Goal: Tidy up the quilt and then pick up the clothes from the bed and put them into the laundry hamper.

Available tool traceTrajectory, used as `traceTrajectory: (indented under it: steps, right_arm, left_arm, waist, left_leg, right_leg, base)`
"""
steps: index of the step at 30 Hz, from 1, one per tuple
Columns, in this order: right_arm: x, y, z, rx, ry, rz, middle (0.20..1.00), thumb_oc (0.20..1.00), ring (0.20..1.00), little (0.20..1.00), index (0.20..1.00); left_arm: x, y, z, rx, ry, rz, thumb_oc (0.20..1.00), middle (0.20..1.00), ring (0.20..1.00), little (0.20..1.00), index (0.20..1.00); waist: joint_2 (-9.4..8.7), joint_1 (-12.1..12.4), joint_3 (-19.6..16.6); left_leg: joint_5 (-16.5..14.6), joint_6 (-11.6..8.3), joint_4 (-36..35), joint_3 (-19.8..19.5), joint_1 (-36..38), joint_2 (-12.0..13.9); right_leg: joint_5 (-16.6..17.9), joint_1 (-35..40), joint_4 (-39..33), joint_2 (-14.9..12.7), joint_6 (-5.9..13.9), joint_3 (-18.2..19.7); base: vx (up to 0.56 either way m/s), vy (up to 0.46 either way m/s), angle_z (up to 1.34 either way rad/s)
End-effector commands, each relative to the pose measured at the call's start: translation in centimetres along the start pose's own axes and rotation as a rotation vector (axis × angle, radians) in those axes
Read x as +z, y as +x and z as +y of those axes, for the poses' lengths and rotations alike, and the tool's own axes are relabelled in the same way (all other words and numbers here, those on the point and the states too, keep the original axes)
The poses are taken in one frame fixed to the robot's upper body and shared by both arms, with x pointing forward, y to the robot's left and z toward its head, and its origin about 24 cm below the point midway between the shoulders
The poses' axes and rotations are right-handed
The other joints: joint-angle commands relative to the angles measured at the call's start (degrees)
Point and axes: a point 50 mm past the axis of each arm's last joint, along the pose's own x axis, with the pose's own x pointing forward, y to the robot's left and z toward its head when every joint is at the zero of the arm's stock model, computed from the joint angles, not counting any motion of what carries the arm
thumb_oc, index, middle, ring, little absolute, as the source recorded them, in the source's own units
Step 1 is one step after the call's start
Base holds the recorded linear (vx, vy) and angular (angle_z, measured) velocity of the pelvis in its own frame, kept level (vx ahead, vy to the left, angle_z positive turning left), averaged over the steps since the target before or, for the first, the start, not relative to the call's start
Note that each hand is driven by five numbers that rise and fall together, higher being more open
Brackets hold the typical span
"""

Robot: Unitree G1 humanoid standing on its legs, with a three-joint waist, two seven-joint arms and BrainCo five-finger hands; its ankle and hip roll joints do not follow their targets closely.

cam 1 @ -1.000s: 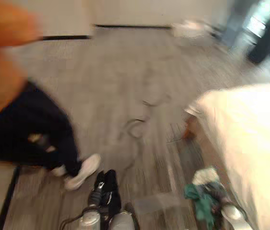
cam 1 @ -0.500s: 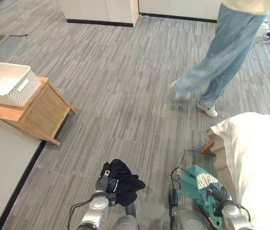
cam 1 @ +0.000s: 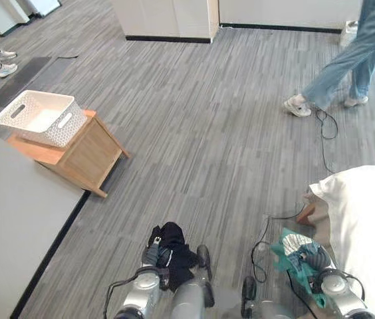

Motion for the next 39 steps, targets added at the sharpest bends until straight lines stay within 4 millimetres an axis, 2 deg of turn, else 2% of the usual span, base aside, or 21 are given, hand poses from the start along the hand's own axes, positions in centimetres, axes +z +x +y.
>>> traceTrajectory:
  steps: [1, 3, 6, 7, 10, 11, 13, 17, 19, 21, 24, 25, 27, 30, 31, 33, 34, 35, 36, 37, 39]
  right_arm:
    - [2.8, 0.3, -1.1, -0.044, -0.006, -0.141, 0.2, 0.2, 0.2, 0.2, 0.2]
    - [3.0, 0.4, -0.5, -0.022, -0.017, -0.139, 0.2, 0.2, 0.2, 0.2, 0.2]
    - [3.8, 0.5, -0.4, -0.021, -0.022, -0.169, 0.2, 0.2, 0.2, 0.2, 0.2]
    - [4.0, 0.4, -0.4, -0.021, -0.013, -0.179, 0.2, 0.2, 0.2, 0.2, 0.2]
    - [3.9, 0.1, -0.6, -0.03, 0.007, -0.188, 0.2, 0.2, 0.2, 0.2, 0.2]
    - [3.7, -0.1, -1.1, -0.052, 0.019, -0.186, 0.2, 0.2, 0.2, 0.2, 0.2]
    - [3.1, -0.2, -1.6, -0.078, 0.031, -0.166, 0.2, 0.2, 0.2, 0.2, 0.2]
    - [2.9, -0.7, -1.2, -0.039, -0.027, -0.179, 0.2, 0.2, 0.2, 0.2, 0.2]
    - [2.8, -0.7, -1.1, -0.016, -0.046, -0.182, 0.2, 0.2, 0.2, 0.2, 0.2]
    - [3.4, -0.5, -1.5, -0.02, -0.055, -0.203, 0.2, 0.2, 0.2, 0.2, 0.2]
    - [4.3, -0.4, -2.4, -0.046, -0.046, -0.241, 0.2, 0.2, 0.2, 0.2, 0.2]
    - [5.5, -0.1, -3.2, -0.059, -0.056, -0.275, 0.2, 0.2, 0.2, 0.2, 0.2]
    - [6.0, 0.0, -3.4, -0.048, -0.068, -0.295, 0.2, 0.2, 0.2, 0.2, 0.2]
    - [6.0, 0.0, -3.5, -0.044, -0.081, -0.294, 0.2, 0.2, 0.2, 0.2, 0.2]
    - [5.7, 0.2, -4.2, -0.091, -0.131, -0.281, 0.2, 0.2, 0.2, 0.2, 0.2]
    - [6.2, 0.6, -4.3, -0.099, -0.136, -0.28, 0.2, 0.2, 0.2, 0.2, 0.2]
    - [5.8, 0.5, -3.1, -0.051, -0.149, -0.27, 0.2, 0.2, 0.2, 0.2, 0.2]
    - [5.8, 0.5, -3.1, -0.051, -0.149, -0.27, 0.2, 0.2, 0.2, 0.2, 0.2]
    - [5.8, 0.6, -2.1, -0.015, -0.144, -0.268, 0.2, 0.2, 0.2, 0.2, 0.2]
    - [5.7, 0.6, -1.8, -0.01, -0.134, -0.262, 0.2, 0.2, 0.2, 0.2, 0.2]
    - [6.0, 0.4, -1.9, -0.018, -0.113, -0.278, 0.2, 0.2, 0.2, 0.2, 0.2]
  left_arm:
    - [2.0, 0.1, 2.3, 0.034, 0.052, -0.109, 0.2, 0.2, 0.2, 0.2, 0.2]
    - [2.1, 0.2, 2.6, 0.046, 0.066, -0.101, 0.2, 0.2, 0.2, 0.2, 0.2]
    - [2.3, 0.3, 2.9, 0.065, 0.062, -0.105, 0.2, 0.2, 0.2, 0.2, 0.2]
    - [2.8, 0.3, 2.9, 0.069, 0.058, -0.121, 0.2, 0.2, 0.2, 0.2, 0.2]
    - [3.3, 0.4, 2.9, 0.072, 0.062, -0.141, 0.2, 0.2, 0.2, 0.2, 0.2]
    - [3.9, 0.5, 2.9, 0.074, 0.06, -0.162, 0.2, 0.2, 0.2, 0.2, 0.2]
    - [4.4, 0.8, 2.7, 0.079, 0.069, -0.17, 0.2, 0.2, 0.2, 0.2, 0.2]
    - [2.7, 0.8, 2.6, 0.083, 0.084, -0.109, 0.2, 0.2, 0.2, 0.2, 0.2]
    - [1.2, 0.4, 2.8, 0.096, 0.049, -0.064, 0.2, 0.2, 0.2, 0.2, 0.2]
    - [0.7, 0.2, 2.7, 0.093, -0.012, -0.042, 0.2, 0.2, 0.2, 0.2, 0.2]
    - [0.6, 0.0, 2.8, 0.095, -0.063, -0.039, 0.2, 0.2, 0.2, 0.2, 0.2]
    - [0.5, 0.1, 2.7, 0.088, -0.07, -0.04, 0.2, 0.2, 0.2, 0.2, 0.2]
    - [0.2, -0.1, 2.4, 0.08, -0.086, -0.034, 0.2, 0.2, 0.2, 0.2, 0.2]
    - [-0.4, -0.4, 2.2, 0.071, -0.098, -0.026, 0.2, 0.2, 0.2, 0.2, 0.2]
    - [-2.3, -1.0, 2.2, 0.075, -0.064, 0.045, 0.2, 0.2, 0.2, 0.2, 0.2]
    - [-2.9, -1.1, 3.0, 0.1, -0.054, 0.07, 0.2, 0.2, 0.2, 0.2, 0.2]
    - [-2.3, -1.0, 2.9, 0.096, -0.094, 0.053, 0.2, 0.2, 0.2, 0.2, 0.2]
    - [-2.3, -1.0, 2.9, 0.096, -0.094, 0.053, 0.2, 0.2, 0.2, 0.2, 0.2]
    - [-3.0, -1.3, 3.3, 0.113, -0.116, 0.076, 0.2, 0.2, 0.2, 0.2, 0.2]
    - [-3.3, -1.3, 3.4, 0.122, -0.121, 0.086, 0.2, 0.2, 0.2, 0.2, 0.2]
    - [-3.2, -1.3, 3.9, 0.148, -0.11, 0.088, 0.2, 0.2, 0.2, 0.2, 0.2]
  waist:
    - [-6.49, 1.7, -0.9]
    - [-7.21, 0.9, 0.7]
    - [-5.06, 0.0, 2.2]
    - [-3.25, -1.6, 3.3]
    - [-2.72, -4.1, 4.2]
    - [-3.03, -5.4, 4.4]
    - [-2.31, -6.7, 4.7]
    - [-3.23, -8.8, 3.4]
    - [-2.52, -9.2, 2.4]
    - [-3.31, -7.9, 3.6]
    - [-5.29, -5.9, 5.3]
    - [-6.12, -4.0, 6.3]
    - [-5.76, -1.9, 5.6]
    - [-5.01, -0.2, 4.1]
    - [-3.64, 1.1, 2.6]
    - [-4.41, 2.0, 2.5]
    - [-4.72, 1.8, 1.7]
    - [-4.73, 1.8, 1.7]
    - [-6.94, 3.3, 1.2]
    - [-7.54, 3.4, 1.4]
    - [-5.5, 2.1, 2.3]
  left_leg:
    - [0.2, 6.05, 1.1, 0.3, 1.1, -6.4]
    - [-2.1, 7.8, 0.9, 0.8, 4.9, -7.4]
    - [-2.8, 8.81, -1.6, 0.9, 10.2, -6.0]
    - [-3.0, 8.72, -5.5, -1.1, 15.5, -5.1]
    - [-4.2, 7.54, -6.7, -4.0, 19.3, -5.5]
    - [-6.5, 5.71, -6.9, -6.2, 22.3, -5.2]
    - [-9.3, 3.59, -7.2, -8.9, 25.7, -3.3]
    - [-12.1, 1.07, -4.7, -13.0, 32.4, 0.0]
    - [-6.2, -0.18, 3.4, -14.2, 32.0, 3.1]
    - [3.8, 1.16, 23.1, -15.1, 21.9, 5.6]
    - [3.4, 4.6, 34.7, -15.0, 12.7, 4.5]
    - [-2.1, 4.82, 34.7, -13.7, 7.9, -0.4]
    - [-6.8, 5.52, 28.3, -9.7, 4.3, -5.7]
    - [-7.2, 7.1, 16.4, -4.2, 3.0, -8.2]
    - [-2.9, 5.92, 6.0, 6.0, 2.0, -7.3]
    - [-5.4, 5.43, 7.4, 10.4, 2.1, -7.2]
    - [-6.0, 8.22, 3.4, 15.1, 6.9, -7.4]
    - [-6.0, 8.23, 3.4, 15.1, 6.9, -7.4]
    - [-8.8, 11.49, 3.6, 12.8, 9.3, -9.6]
    - [-9.6, 11.74, 4.3, 13.0, 10.3, -9.1]
    - [-8.6, 12.26, 3.4, 9.9, 14.4, -6.9]
  right_leg:
    - [-9.1, 14.2, 8.4, -6.0, 12.57, 1.8]
    - [0.2, 8.6, 22.5, -6.7, 17.1, 3.3]
    - [6.1, 1.8, 34.3, -8.0, 17.92, 0.8]
    - [2.2, -5.4, 37.3, -7.0, 15.58, -1.6]
    - [-2.3, -9.2, 28.2, -4.0, 13.93, -1.3]
    - [-2.8, -9.4, 10.8, -5.9, 13.53, -0.4]
    - [1.7, -12.8, -2.8, -10.3, 14.8, 3.3]
    - [5.6, -14.9, 0.4, -12.4, 16.96, 9.9]
    - [5.4, -13.9, 4.2, -9.9, 15.79, 9.4]
    - [3.2, -10.7, 5.7, -8.8, 11.78, 8.1]
    - [0.8, -6.7, 5.2, -8.6, 8.83, 6.1]
    - [-1.1, -2.4, 3.4, -8.5, 8.56, 5.3]
    - [-2.5, 1.7, 1.3, -7.9, 9.26, 4.5]
    - [-4.7, 5.8, -0.1, -6.8, 9.8, 3.1]
    - [-8.0, 10.5, -0.2, -3.9, 9.63, 0.7]
    - [-10.0, 12.6, 0.9, -3.8, 10.05, -0.7]
    - [-9.9, 11.5, 9.3, -2.7, 11.93, -4.0]
    - [-9.9, 11.5, 9.4, -2.7, 11.94, -4.0]
    - [-1.5, 8.4, 24.2, -4.0, 18.49, -6.1]
    - [2.5, 7.2, 29.5, -4.7, 18.49, -7.7]
    - [6.2, -0.7, 40.9, -5.7, 18.49, -5.2]
  base:
    - [0.71, 0.154, -0.33]
    - [0.38, 0.133, -0.15]
    - [0.45, 0.131, 0.14]
    - [0.78, 0.1, 0.21]
    - [0.65, -0.078, 0.53]
    - [0.71, -0.229, 1.26]
    - [0.76, -0.27, 1.22]
    - [0.75, -0.376, 1.06]
    - [0.77, -0.553, 1.04]
    - [0.39, -0.502, 0.86]
    - [0.46, -0.542, 0.63]
    - [0.54, -0.252, 0.38]
    - [0.58, -0.218, 0.17]
    - [0.57, -0.106, -0.11]
    - [0.9, -0.146, 0.06]
    - [0.72, -0.097, 0.43]
    - [0.45, -0.013, 0.39]
    - [0.87, -0.03, 0.5]
    - [0.63, -0.116, 0.59]
    - [0.86, -0.149, 0.81]
    - [0.48, -0.145, 1.03]
